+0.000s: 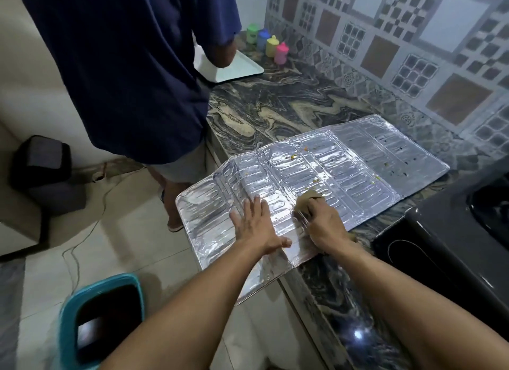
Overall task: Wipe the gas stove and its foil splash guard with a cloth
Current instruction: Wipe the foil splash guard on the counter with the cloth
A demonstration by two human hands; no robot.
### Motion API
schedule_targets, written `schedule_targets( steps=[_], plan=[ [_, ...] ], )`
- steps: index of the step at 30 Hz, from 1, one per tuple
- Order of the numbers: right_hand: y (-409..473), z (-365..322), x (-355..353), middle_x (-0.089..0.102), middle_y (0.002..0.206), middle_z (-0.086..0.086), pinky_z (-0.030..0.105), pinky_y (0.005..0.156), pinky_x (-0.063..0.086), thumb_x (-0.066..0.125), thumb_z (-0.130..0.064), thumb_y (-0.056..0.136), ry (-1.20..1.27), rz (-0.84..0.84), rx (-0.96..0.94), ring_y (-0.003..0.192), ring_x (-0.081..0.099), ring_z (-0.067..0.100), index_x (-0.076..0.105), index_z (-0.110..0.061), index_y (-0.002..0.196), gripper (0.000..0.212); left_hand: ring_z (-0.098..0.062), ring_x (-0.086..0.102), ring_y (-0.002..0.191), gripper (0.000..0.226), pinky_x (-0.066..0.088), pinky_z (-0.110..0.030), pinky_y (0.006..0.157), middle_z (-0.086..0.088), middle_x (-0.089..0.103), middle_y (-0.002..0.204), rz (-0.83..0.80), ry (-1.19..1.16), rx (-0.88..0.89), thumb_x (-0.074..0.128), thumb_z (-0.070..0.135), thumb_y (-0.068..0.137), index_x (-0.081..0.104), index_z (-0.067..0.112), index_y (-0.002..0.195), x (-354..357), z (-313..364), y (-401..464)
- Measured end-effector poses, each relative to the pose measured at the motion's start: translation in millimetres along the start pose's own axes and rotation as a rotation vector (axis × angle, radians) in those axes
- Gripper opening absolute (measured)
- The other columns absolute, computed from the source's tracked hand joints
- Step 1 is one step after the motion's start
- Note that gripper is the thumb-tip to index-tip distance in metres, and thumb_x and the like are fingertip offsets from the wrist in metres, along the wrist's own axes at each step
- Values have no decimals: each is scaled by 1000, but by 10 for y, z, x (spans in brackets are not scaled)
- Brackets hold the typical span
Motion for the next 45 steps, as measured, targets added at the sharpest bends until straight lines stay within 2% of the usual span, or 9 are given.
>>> schedule_targets(
  steps=[4, 7, 9, 11, 13, 21, 33, 43, 45],
  plan=[
    [104, -30, -98, 52, 109, 7, 36, 78, 38, 37, -4, 89, -145, 85, -2, 100, 48, 27, 57, -11, 104, 26, -26, -24, 144, 132, -13, -63, 111, -8, -27, 156, 14, -68, -43, 65, 73, 66, -17, 12, 151, 24, -32, -27],
    [85, -238, 30, 53, 85, 1, 35, 79, 33, 48, -17, 78, -263, -119, -303, 90, 47, 24, 56, -10, 87, 14, -24, -23, 145, 133, -10, -63, 112, -5, -26, 157, 17, -106, -30, 64, 75, 65, -17, 12, 151, 27, -43, -35],
    [129, -186, 228, 60, 119, 8, 45, 107, 30, 47, -27, 77, -380, -284, -426, 122, 45, 23, 60, -10, 111, 40, -23, -22, 145, 132, -9, -63, 112, -3, -25, 158, 16, -125, -26, 64, 75, 66, -16, 13, 151, 33, -56, -31],
    [251, -103, 259, 37, 152, 6, 44, 118, 16, 31, -31, 80, -401, -301, -405, 143, 26, 23, 43, -13, 142, 66, -23, -22, 145, 132, -9, -62, 112, -3, -26, 158, 12, -144, -24, 65, 73, 66, -17, 15, 151, 39, -58, -39],
    [366, -108, 225, 26, 158, 2, 41, 117, 15, 22, -30, 83, -387, -261, -359, 146, 19, 23, 32, -18, 149, 68, -23, -23, 145, 132, -10, -62, 113, -3, -27, 157, 10, -157, -24, 67, 72, 65, -17, 15, 151, 48, -56, -43],
    [894, -336, 339, 12, 161, 5, 44, 117, 13, 36, -8, 92, -506, -311, -479, 148, 11, 26, 16, -17, 153, 65, -22, -23, 145, 131, -11, -59, 114, -1, -30, 155, 20, -168, -13, 68, 68, 67, -17, 15, 151, 46, -61, -48],
    [1628, -1004, 560, -2, 162, 2, 44, 120, 5, 23, -40, 103, -631, -443, -663, 149, 1, 23, 1, -23, 154, 59, -21, -17, 147, 133, -6, -57, 117, 0, -26, 158, 24, -149, -45, 71, 67, 64, -15, 16, 151, 39, -62, -11],
    [1471, -895, 590, 3, 162, -1, 47, 120, 7, 28, -33, 102, -552, -448, -658, 149, 5, 22, 10, -25, 154, 56, -22, -19, 147, 128, -4, -58, 117, -4, -21, 159, 23, -137, -108, 70, 65, 66, -8, 13, 153, 28, -13, -8],
    [1332, -830, 545, 4, 162, 0, 46, 120, 7, 30, -31, 102, -532, -453, -652, 149, 5, 21, 10, -24, 154, 56, -23, -21, 146, 134, -4, -57, 117, -7, -25, 158, 40, -176, -150, 72, 64, 65, -14, 10, 151, 37, -17, -24]
  ],
)
Point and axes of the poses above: each hand's wrist, its own y-axis towards the middle knuckle, its own x-axis out of the palm, z = x × y, the point moved 3 cm from there along y, towards the middle knuckle
